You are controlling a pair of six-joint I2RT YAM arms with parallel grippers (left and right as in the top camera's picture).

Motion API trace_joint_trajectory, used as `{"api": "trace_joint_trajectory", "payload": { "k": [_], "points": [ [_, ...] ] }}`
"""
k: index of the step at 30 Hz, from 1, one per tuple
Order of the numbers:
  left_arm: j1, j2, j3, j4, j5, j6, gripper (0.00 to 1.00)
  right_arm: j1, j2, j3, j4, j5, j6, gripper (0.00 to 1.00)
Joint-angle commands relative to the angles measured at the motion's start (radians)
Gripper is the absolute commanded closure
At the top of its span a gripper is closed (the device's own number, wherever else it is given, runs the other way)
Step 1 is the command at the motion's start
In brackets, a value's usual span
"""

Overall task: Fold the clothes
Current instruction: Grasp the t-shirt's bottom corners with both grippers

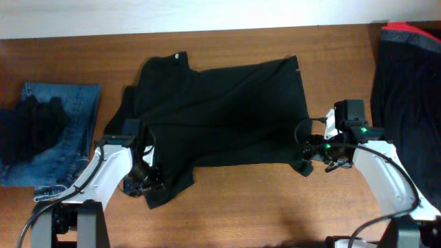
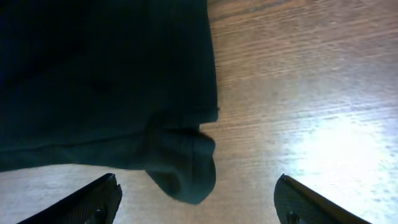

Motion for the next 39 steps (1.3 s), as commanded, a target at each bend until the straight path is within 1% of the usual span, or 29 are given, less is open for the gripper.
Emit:
{"api": "trace_joint_trajectory", "payload": {
  "k": [1, 4, 8, 10, 17, 23, 28, 34, 35, 37, 38, 39],
  "points": [
    [0.006, -0.018, -0.011, 0.020, -0.018, -0.021, 0.45, -0.003, 0.030, -0.010, 0.011, -0.013, 0.005, 0.16],
    [0.006, -0.018, -0.007, 0.020, -0.090, -0.053, 0.44, -0.003, 0.043, -0.010, 0.016, -0.013, 0.005, 0.16],
    [0.006, -0.018, -0.001, 0.032, -0.108, -0.109, 0.45, -0.003, 0.043, -0.010, 0.023, -0.013, 0.005, 0.16],
    [0.006, -0.018, -0.001, 0.035, -0.145, -0.165, 0.44, -0.003, 0.043, -0.010, 0.027, -0.013, 0.005, 0.15],
    [0.006, -0.018, -0.003, 0.063, -0.143, -0.209, 0.44, -0.003, 0.043, -0.010, 0.026, -0.014, 0.004, 0.14],
    [0.006, -0.018, -0.014, 0.099, -0.140, -0.209, 0.44, -0.003, 0.043, -0.010, 0.026, -0.029, 0.004, 0.14],
    [0.006, -0.018, -0.068, 0.129, -0.140, -0.246, 0.44, -0.003, 0.043, -0.010, 0.024, -0.029, 0.005, 0.14],
    [0.006, -0.018, -0.103, 0.166, -0.122, -0.246, 0.43, -0.003, 0.043, -0.010, 0.017, -0.029, 0.005, 0.14],
    [0.006, -0.018, -0.105, 0.174, -0.109, -0.246, 0.52, -0.003, 0.043, -0.010, 0.017, -0.029, 0.005, 0.14],
    [0.006, -0.018, -0.105, 0.188, -0.105, -0.245, 0.80, -0.003, 0.043, -0.010, 0.015, -0.029, 0.005, 0.14],
    [0.006, -0.018, -0.105, 0.193, -0.101, -0.245, 0.88, -0.003, 0.043, -0.010, 0.014, -0.029, 0.005, 0.14],
    [0.006, -0.018, -0.105, 0.198, -0.098, -0.245, 0.93, -0.003, 0.043, -0.010, 0.011, -0.029, 0.005, 0.14]
  ]
}}
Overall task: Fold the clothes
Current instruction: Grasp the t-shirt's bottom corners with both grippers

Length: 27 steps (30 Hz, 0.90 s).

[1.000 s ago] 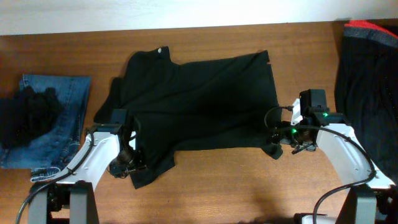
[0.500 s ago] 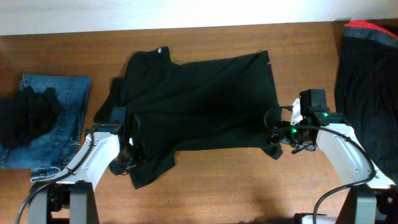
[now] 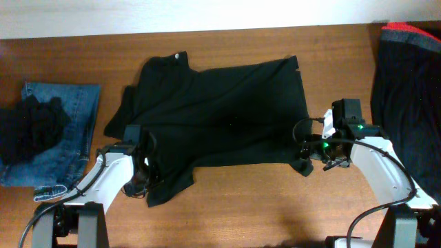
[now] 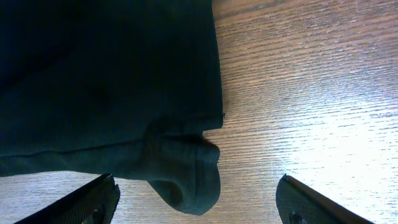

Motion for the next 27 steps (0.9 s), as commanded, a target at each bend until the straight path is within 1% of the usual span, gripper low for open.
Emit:
{"api": "trace_joint_trajectory", "payload": {
  "k": [1, 2, 7, 10, 14, 20, 24, 27],
  "points": [
    [0.006, -0.003, -0.019, 0.016, 0.000, -0.010, 0.97, -0.003, 0.005, -0.010, -0.006, -0.014, 0.004, 0.14],
    [0.006, -0.003, -0.019, 0.016, -0.001, -0.010, 1.00, -0.003, 0.005, -0.010, -0.009, -0.014, 0.004, 0.14],
    [0.006, -0.007, -0.017, 0.004, 0.000, -0.005, 1.00, -0.003, 0.005, -0.010, -0.010, -0.013, 0.004, 0.14],
    [0.006, -0.020, -0.013, -0.001, 0.000, 0.023, 1.00, -0.003, 0.005, -0.011, 0.010, -0.013, 0.002, 0.14],
    [0.006, -0.054, 0.002, -0.003, -0.001, 0.032, 1.00, -0.003, 0.016, -0.011, 0.023, -0.013, -0.011, 0.15],
    [0.006, -0.140, 0.036, -0.002, -0.001, 0.032, 1.00, -0.003, 0.100, -0.011, 0.003, -0.094, -0.011, 0.20],
    [0.006, -0.167, 0.039, 0.002, -0.001, 0.032, 1.00, -0.003, 0.152, -0.011, 0.012, -0.094, -0.011, 0.21],
    [0.006, -0.171, 0.039, 0.002, -0.001, 0.032, 1.00, -0.003, 0.180, -0.011, 0.031, -0.094, -0.030, 0.26]
  ]
}}
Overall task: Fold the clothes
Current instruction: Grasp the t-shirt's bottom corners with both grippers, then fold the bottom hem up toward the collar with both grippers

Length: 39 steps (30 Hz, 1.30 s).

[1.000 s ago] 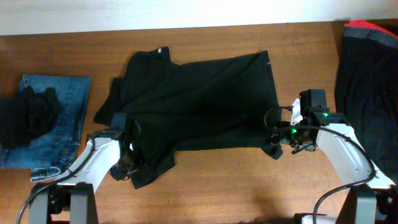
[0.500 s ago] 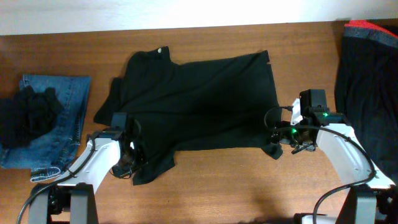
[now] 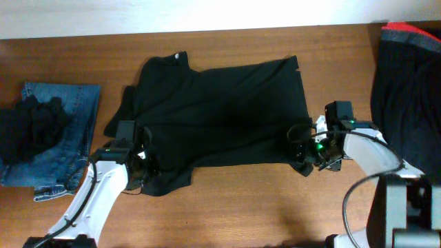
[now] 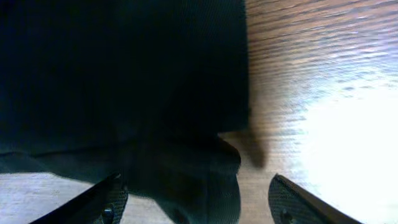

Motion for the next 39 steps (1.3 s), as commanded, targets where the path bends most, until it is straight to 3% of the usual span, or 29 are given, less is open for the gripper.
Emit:
{"api": "trace_joint_trajectory", "payload": {
  "k": [1, 6, 10, 16, 21, 28, 34, 39],
  "points": [
    [0.006, -0.017, 0.015, 0.000, -0.010, 0.017, 1.00, -0.003, 0.030, -0.011, 0.019, -0.019, -0.034, 0.28],
    [0.006, -0.017, 0.015, 0.003, -0.010, 0.016, 1.00, -0.003, 0.040, -0.011, 0.030, -0.017, -0.040, 0.55],
    [0.006, -0.017, 0.015, 0.003, -0.005, 0.017, 1.00, -0.003, 0.040, -0.011, 0.042, -0.017, -0.040, 0.94],
    [0.026, -0.028, 0.066, -0.018, 0.008, 0.056, 1.00, -0.003, 0.016, -0.006, 0.004, 0.057, -0.036, 0.96],
    [0.123, -0.052, 0.146, -0.064, 0.012, 0.066, 1.00, -0.003, -0.126, -0.006, -0.031, 0.185, 0.006, 0.96],
    [0.200, -0.066, 0.197, -0.061, 0.163, 0.092, 1.00, -0.003, -0.286, -0.007, -0.027, 0.190, 0.005, 0.96],
    [0.201, -0.066, 0.200, -0.013, 0.193, 0.092, 1.00, -0.003, -0.286, -0.007, -0.022, 0.187, 0.005, 0.96],
    [0.201, -0.066, 0.200, 0.097, 0.192, 0.091, 1.00, -0.003, -0.286, -0.007, 0.080, 0.185, -0.001, 0.96]
  ]
}}
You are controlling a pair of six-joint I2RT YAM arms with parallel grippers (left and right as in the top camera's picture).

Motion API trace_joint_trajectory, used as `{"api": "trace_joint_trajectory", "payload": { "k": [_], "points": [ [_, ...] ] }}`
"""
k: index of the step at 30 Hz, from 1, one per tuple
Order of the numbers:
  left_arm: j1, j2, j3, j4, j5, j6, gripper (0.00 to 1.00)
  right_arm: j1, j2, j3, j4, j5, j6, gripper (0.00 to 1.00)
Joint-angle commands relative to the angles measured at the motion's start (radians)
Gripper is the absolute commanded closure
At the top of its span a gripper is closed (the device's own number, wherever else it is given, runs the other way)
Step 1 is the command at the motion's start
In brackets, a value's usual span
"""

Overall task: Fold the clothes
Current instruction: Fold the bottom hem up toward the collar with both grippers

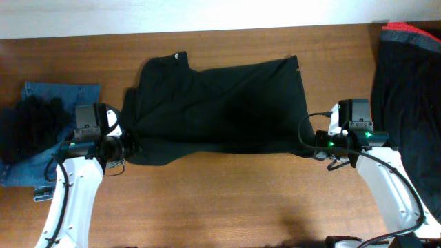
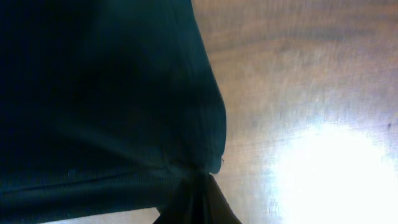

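A black shirt lies spread across the middle of the brown table, its lower hem drawn into a nearly straight line. My left gripper is shut on the shirt's lower left corner. My right gripper is shut on the lower right corner. In the right wrist view the black shirt fills the left side, and its corner bunches into a pinched fold at my right gripper. The fingers themselves are hidden by the cloth.
Folded blue jeans with a dark garment on top lie at the left edge. Another dark garment with red trim covers the right edge. Bare wood runs along the front of the table.
The right gripper, then open around the bunched lower right corner, is now shut on it. The left gripper has moved up and to the left with the lower left flap, so the hem is straight.
At first the shirt's lower left flap hung down toward the table front with the left gripper at it, and the right gripper stood open beside the rolled lower right corner. Both stayed near those corners afterwards. Now each holds a corner and the hem is stretched between them.
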Motion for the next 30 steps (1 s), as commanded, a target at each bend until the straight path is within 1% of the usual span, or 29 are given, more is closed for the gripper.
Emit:
{"api": "trace_joint_trajectory", "payload": {
  "k": [1, 5, 9, 12, 14, 22, 27, 28, 29, 30],
  "points": [
    [0.009, -0.018, 0.024, 0.080, 0.011, 0.019, 1.00, -0.003, -0.003, -0.003, 0.072, 0.036, -0.013, 0.96],
    [0.009, -0.017, 0.023, 0.190, -0.018, 0.019, 1.00, -0.003, 0.007, -0.003, 0.185, 0.015, -0.041, 0.96],
    [0.008, -0.005, 0.023, 0.254, -0.074, 0.019, 1.00, -0.003, 0.056, -0.003, 0.243, 0.003, -0.041, 0.96],
    [0.008, 0.017, 0.023, 0.293, -0.072, 0.015, 1.00, -0.003, 0.107, -0.003, 0.282, 0.000, -0.042, 0.96],
    [0.008, 0.047, 0.023, 0.324, -0.073, 0.015, 1.00, -0.003, 0.153, -0.003, 0.334, -0.040, -0.070, 0.96],
    [0.008, 0.172, 0.023, 0.384, -0.072, 0.015, 1.00, -0.003, 0.281, -0.003, 0.525, -0.064, -0.076, 0.96],
    [0.008, 0.248, 0.023, 0.404, -0.073, 0.015, 1.00, -0.003, 0.344, -0.003, 0.587, -0.088, -0.076, 0.95],
    [0.008, 0.259, 0.023, 0.409, -0.073, 0.015, 1.00, -0.003, 0.355, -0.003, 0.594, -0.093, -0.075, 0.93],
    [0.008, 0.273, 0.023, 0.415, -0.073, 0.015, 0.99, -0.003, 0.365, -0.003, 0.599, -0.097, -0.075, 0.87],
    [0.008, 0.286, 0.023, 0.421, -0.073, 0.015, 0.96, -0.003, 0.373, -0.003, 0.605, -0.101, -0.075, 0.71]
  ]
}}
